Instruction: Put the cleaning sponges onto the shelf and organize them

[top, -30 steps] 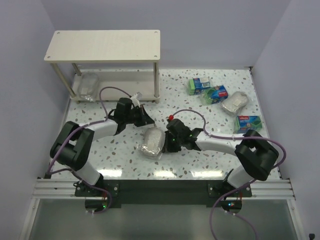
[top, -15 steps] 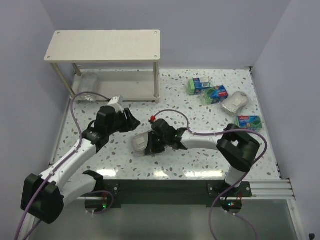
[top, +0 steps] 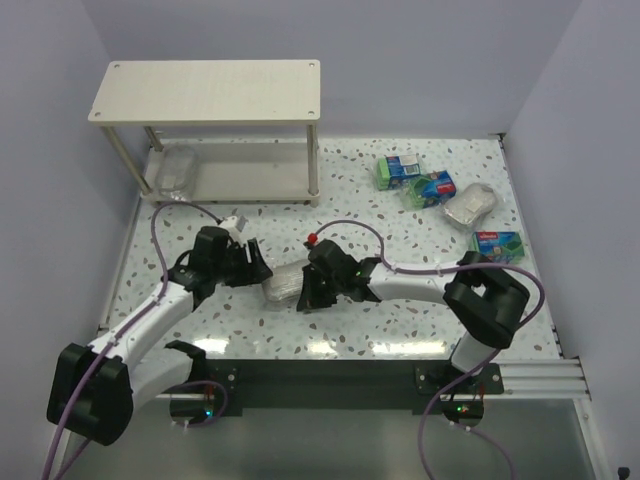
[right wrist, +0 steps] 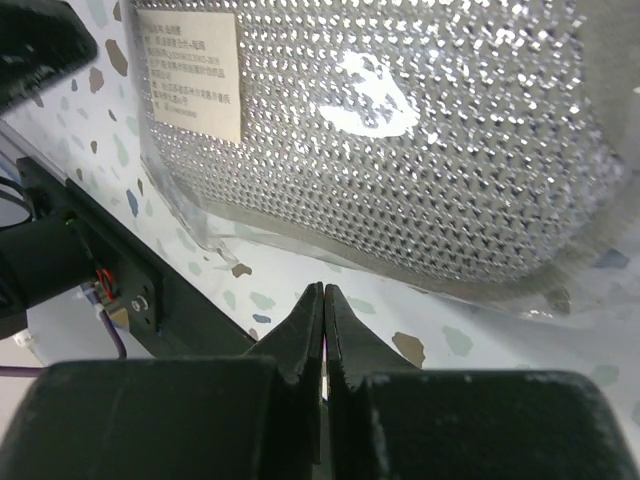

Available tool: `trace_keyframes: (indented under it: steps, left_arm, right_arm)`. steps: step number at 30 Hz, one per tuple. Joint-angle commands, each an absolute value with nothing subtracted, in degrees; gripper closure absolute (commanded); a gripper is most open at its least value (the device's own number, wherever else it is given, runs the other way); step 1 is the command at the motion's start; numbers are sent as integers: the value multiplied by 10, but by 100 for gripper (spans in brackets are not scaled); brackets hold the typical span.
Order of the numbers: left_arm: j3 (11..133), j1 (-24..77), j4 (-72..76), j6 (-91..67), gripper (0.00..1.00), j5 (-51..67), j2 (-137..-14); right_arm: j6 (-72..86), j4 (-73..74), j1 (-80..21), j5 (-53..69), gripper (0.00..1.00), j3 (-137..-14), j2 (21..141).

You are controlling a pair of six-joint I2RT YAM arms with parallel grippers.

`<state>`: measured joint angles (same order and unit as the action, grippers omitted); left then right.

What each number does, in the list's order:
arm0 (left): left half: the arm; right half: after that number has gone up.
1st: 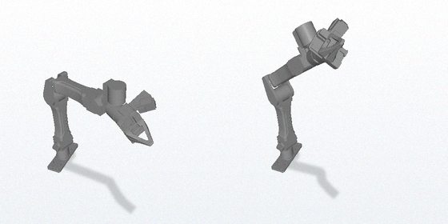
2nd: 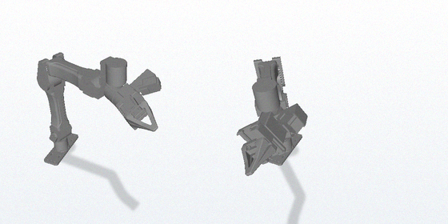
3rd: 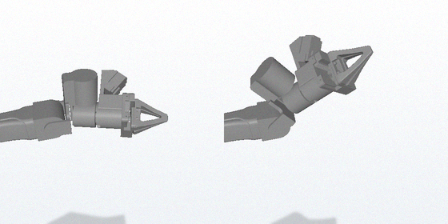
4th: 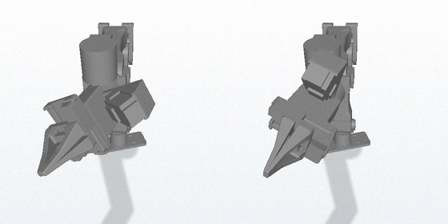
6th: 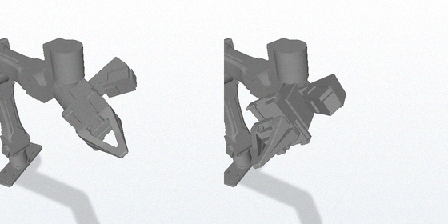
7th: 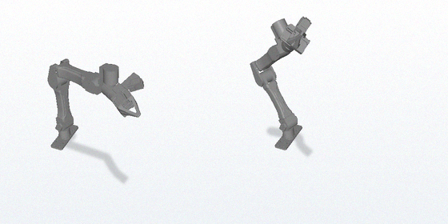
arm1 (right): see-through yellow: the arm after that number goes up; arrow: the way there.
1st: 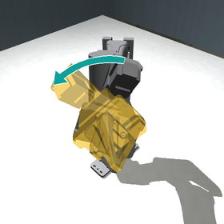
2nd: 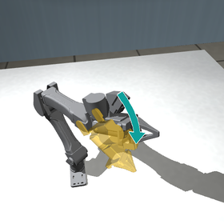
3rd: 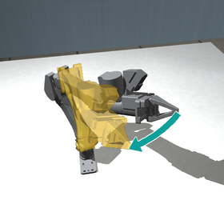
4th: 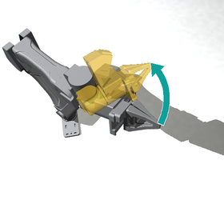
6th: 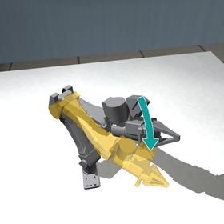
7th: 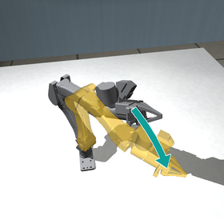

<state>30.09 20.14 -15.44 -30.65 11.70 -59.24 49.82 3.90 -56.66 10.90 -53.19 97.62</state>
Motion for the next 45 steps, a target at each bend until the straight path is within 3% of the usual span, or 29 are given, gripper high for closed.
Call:
trace_keyframes:
  steps: [1, 6, 10, 17, 20, 24, 26, 35, 45]
  left_arm:
    - [316, 177, -170, -271, 35, 140, -579]
    - [303, 166, -176, -289, 35, 153, -589]
    - [230, 165, -53, -340, 37, 261, -606]
    - [178, 163, 38, -345, 43, 279, -662]
    - [169, 162, 70, -359, 57, 279, -673]
    - [185, 162, 65, -363, 88, 273, -667]
    - [195, 153, 48, -357, 99, 260, -662]
    - [243, 56, -25, -365, 100, 244, -621]
    - [328, 19, 59, -561, 100, 121, -576]
  right_arm:
    - [483, 54, -565, 93, 100, -519, 938]
    - [478, 63, -565, 89, 100, -509, 923]
    - [475, 69, -564, 84, 100, -508, 918]
    - [475, 76, -565, 82, 100, -507, 905]
    - [475, 81, -565, 82, 100, -507, 893]
    - [472, 98, -565, 83, 100, -512, 855]
    - [467, 122, -565, 81, 100, -519, 823]
    - [456, 246, -528, 42, 100, -541, 683]
    - [436, 312, -466, 34, 100, -524, 589]
